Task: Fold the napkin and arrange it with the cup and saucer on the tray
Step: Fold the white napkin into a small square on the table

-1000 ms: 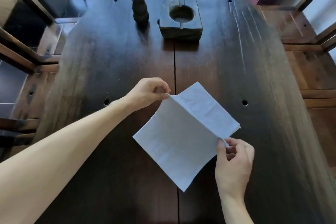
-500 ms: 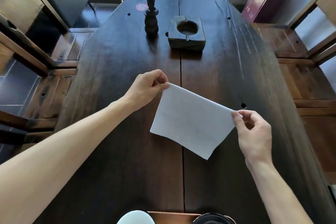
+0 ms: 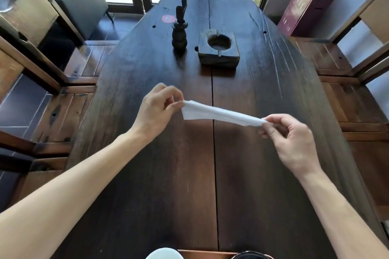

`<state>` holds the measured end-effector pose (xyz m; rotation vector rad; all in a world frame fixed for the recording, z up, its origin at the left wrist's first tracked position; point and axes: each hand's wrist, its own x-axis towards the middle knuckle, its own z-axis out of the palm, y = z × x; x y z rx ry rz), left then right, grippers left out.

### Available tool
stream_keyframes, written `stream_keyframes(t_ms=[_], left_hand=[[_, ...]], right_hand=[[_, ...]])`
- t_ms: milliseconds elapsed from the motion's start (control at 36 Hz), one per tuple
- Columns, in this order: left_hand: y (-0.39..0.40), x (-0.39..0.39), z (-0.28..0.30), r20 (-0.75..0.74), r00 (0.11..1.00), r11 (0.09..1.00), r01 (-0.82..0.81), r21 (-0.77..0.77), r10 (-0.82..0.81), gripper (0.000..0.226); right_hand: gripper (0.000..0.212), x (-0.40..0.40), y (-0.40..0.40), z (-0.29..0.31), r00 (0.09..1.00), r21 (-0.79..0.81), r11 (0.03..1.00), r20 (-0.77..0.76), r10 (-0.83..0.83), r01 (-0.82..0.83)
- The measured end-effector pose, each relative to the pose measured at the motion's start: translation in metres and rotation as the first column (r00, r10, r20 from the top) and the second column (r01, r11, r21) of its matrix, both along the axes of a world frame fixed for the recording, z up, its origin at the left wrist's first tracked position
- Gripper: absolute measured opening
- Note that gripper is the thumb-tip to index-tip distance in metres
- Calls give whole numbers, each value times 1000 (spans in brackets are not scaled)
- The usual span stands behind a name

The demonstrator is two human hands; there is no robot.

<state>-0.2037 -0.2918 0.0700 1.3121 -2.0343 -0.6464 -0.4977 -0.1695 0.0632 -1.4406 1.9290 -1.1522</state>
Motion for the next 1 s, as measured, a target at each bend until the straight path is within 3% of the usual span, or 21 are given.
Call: stream_keyframes(t_ms=[111, 278, 444, 778, 833, 917, 1000], left_hand=[[32, 21, -37, 101, 991, 995, 86, 52, -91, 8], [81, 41, -89, 204, 945, 931, 186, 314, -257, 11], [110, 45, -114, 271, 885, 861, 230, 455, -379, 9], [120, 40, -129, 301, 796, 758, 278, 590, -526, 12], [113, 38, -126, 287, 799, 717, 239, 655, -528, 14], [96, 32, -119, 173, 904, 653, 140, 744, -391, 27], [74, 24, -112, 168, 969, 698, 7, 716, -182, 31]], right_hand=[[20, 9, 29, -29, 983, 101, 988, -130, 131, -118], [23, 13, 71, -78, 941, 257, 948, -230, 247, -186], [22, 10, 101, -107, 926, 333, 917, -226, 302, -218], [19, 0, 112, -117, 924, 496, 843, -181, 336, -210], [13, -1, 110, -113, 929, 514, 830, -152, 336, -216], [12, -3, 99, -106, 959, 516, 831, -63, 278, -207], [15, -7, 78, -100, 990, 492, 862, 0, 142, -123]])
